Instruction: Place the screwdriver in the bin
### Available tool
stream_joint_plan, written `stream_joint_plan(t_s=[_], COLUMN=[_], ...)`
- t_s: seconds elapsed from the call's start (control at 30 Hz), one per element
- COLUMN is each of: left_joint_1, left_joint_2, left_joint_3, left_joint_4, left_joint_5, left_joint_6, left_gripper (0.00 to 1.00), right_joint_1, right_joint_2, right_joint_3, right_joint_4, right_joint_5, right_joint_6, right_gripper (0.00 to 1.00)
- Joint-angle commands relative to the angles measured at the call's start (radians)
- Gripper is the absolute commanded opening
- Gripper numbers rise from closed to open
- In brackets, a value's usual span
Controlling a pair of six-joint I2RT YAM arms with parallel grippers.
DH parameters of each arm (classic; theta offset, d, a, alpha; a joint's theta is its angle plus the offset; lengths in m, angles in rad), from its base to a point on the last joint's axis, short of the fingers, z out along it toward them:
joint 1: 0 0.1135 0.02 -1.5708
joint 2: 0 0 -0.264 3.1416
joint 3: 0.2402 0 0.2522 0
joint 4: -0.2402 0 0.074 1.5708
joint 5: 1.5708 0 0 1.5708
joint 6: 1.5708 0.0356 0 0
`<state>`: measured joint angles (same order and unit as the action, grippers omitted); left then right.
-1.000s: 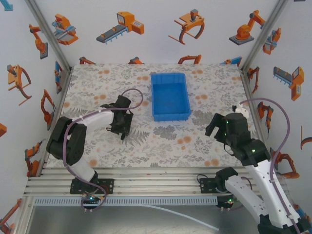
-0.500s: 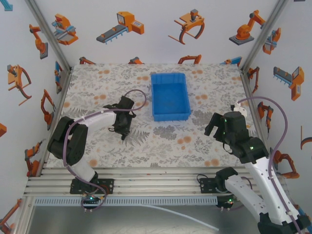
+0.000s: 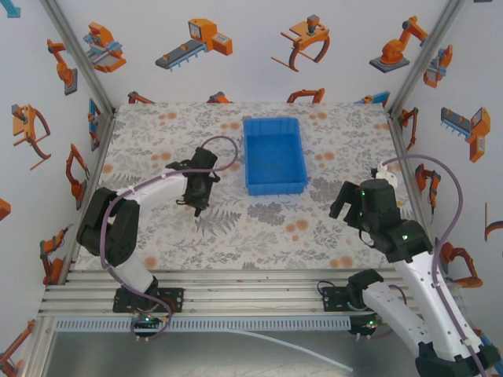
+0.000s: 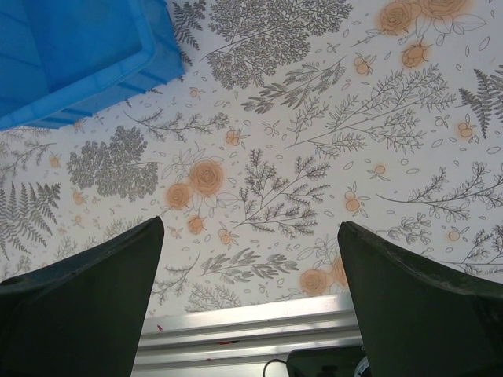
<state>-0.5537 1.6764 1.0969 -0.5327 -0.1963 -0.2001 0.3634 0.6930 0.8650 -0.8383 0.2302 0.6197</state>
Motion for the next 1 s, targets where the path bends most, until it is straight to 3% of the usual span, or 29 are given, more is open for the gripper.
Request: stream_joint_plan(t_s=[0.0,0.53,0.97], left_joint_1=[0.005,-0.035,-0.128], left_joint_2=[-0.018,0.201,0.396], left_joint_3=[0.107,0.567,0.806], left_joint_4=[-0.017,-0.038,-0.036], left_joint_5=[-0.035,0.002,0.038], left_joint_6=[0.059,0.087,0.079], left_gripper=[0.14,0.15,0.15], right_joint_1=[0.007,0.006,0.007], right_joint_2=[0.016,0.050,0.031], right_joint_3=[-0.006,-0.040,-0.035], right_joint_4=[0.040,0.077,0.026], right_joint_5=[0.015,0.011,0.004], right_joint_6=[-0.023,-0.024,-0.010], right_gripper=[0.83,0.83,0.83])
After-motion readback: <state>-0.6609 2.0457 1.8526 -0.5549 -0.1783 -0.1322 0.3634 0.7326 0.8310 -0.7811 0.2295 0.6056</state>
